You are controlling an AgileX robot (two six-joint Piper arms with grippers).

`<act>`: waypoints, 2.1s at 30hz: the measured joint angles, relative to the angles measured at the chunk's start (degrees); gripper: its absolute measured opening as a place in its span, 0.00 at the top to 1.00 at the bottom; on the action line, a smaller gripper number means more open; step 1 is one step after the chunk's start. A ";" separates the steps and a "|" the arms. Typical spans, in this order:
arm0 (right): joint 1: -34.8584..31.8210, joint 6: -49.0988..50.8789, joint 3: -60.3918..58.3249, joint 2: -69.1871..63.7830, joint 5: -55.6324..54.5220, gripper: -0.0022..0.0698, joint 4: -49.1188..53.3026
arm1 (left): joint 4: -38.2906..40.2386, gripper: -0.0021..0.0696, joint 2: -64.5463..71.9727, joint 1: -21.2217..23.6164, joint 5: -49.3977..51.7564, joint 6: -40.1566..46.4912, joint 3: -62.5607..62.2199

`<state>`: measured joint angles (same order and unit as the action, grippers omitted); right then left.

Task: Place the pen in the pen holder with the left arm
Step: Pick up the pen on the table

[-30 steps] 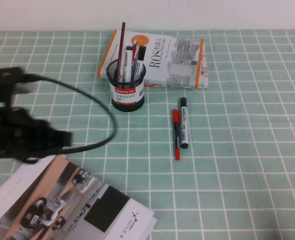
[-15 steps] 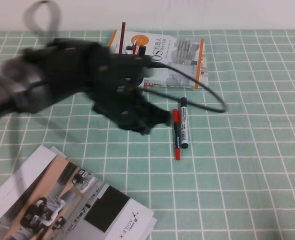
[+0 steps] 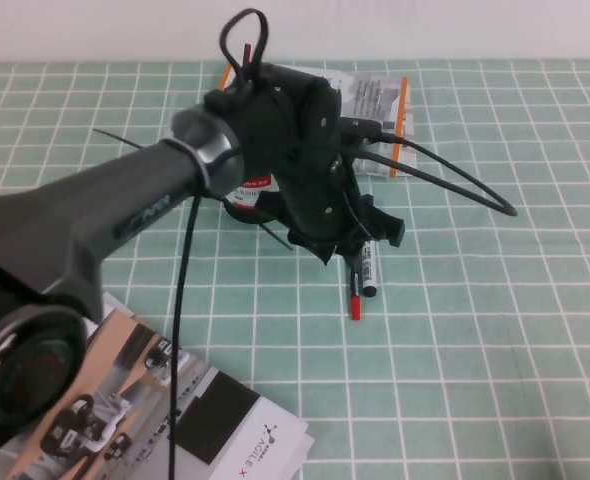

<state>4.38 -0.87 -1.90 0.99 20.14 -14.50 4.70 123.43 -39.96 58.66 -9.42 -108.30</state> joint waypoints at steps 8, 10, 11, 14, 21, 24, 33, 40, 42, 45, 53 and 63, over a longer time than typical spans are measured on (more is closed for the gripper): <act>0.00 0.00 0.00 0.00 0.00 1.00 0.00 | 0.00 0.56 3.53 0.00 -4.25 -2.88 -1.45; 0.00 0.00 0.00 0.00 0.00 1.00 0.00 | 0.00 0.56 4.07 0.00 -5.35 -3.09 -1.45; 0.00 0.00 0.00 0.00 0.00 1.00 0.00 | 0.00 0.56 4.20 0.00 -5.78 -3.40 -1.45; 0.00 0.00 0.00 0.00 0.00 1.00 0.00 | 0.00 0.56 5.09 0.00 -6.80 -3.78 -1.45; 0.00 0.00 0.00 0.00 0.00 1.00 0.00 | -0.55 0.56 7.32 0.00 -7.65 -4.36 -2.57; 0.00 0.00 0.00 0.00 0.00 1.00 0.00 | -1.48 0.56 7.64 0.00 -7.55 -4.51 -2.57; 0.00 0.00 0.00 0.00 0.00 1.00 0.00 | -2.87 0.59 8.00 0.00 -3.21 -5.07 -3.17; 0.00 0.00 0.00 0.00 0.00 1.00 0.00 | -3.09 0.74 8.00 0.00 1.33 -0.55 -3.44; 0.00 0.00 0.00 0.00 0.00 1.00 0.00 | -3.09 0.76 8.00 0.00 1.86 1.05 -3.50; 0.00 0.00 0.00 0.00 0.00 1.00 0.00 | -3.09 0.79 8.00 0.00 2.48 2.03 -3.58; 0.00 0.00 0.00 0.00 0.00 1.00 0.00 | -3.13 0.90 7.66 -0.13 4.73 5.55 -3.58; 0.00 0.00 0.00 0.00 0.00 1.00 0.00 | -5.53 0.90 -4.98 -1.20 0.43 8.40 3.43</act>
<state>4.38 -0.87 -1.90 0.99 20.14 -14.50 -0.83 118.45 -41.16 59.09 -1.02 -104.87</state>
